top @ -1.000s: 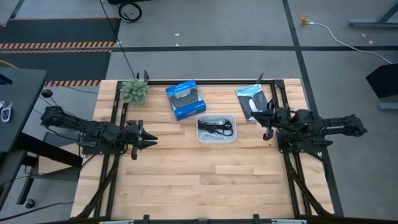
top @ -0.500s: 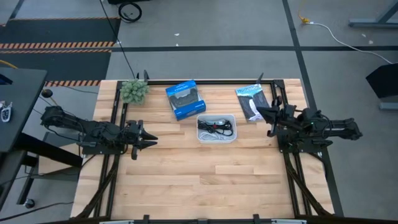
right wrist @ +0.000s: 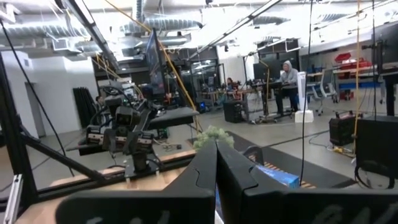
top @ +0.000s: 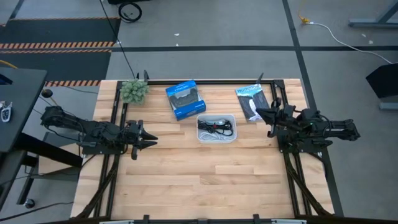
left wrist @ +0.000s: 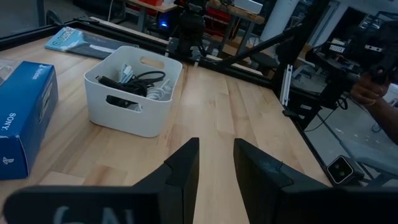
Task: Pick and place USB-C Cables
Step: Return to Home Position
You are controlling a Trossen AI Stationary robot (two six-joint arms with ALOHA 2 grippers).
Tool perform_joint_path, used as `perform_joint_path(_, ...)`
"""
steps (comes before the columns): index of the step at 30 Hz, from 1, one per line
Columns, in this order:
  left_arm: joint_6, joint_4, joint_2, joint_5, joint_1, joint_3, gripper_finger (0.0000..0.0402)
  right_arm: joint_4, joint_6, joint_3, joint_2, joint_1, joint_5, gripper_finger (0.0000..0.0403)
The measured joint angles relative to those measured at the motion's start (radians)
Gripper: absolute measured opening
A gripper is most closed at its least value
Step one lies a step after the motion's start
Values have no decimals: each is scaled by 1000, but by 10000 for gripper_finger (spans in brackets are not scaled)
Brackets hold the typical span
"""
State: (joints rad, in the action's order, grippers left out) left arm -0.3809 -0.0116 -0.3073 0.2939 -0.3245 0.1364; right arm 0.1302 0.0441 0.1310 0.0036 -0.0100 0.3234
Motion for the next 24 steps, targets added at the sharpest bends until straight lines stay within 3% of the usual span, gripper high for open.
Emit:
perform_joint_path(10, 0, 0, 0, 0, 0, 0, 107, 109, 29, -126, 0, 0, -13, 6)
perform_joint_path(17, 0, 0, 0, 0, 0, 0, 107, 86, 43, -125, 5, 1, -14, 6)
perform_joint_path(24, 0, 0, 0, 0, 0, 0, 107, 48, 44, -125, 5, 1, -138, 6)
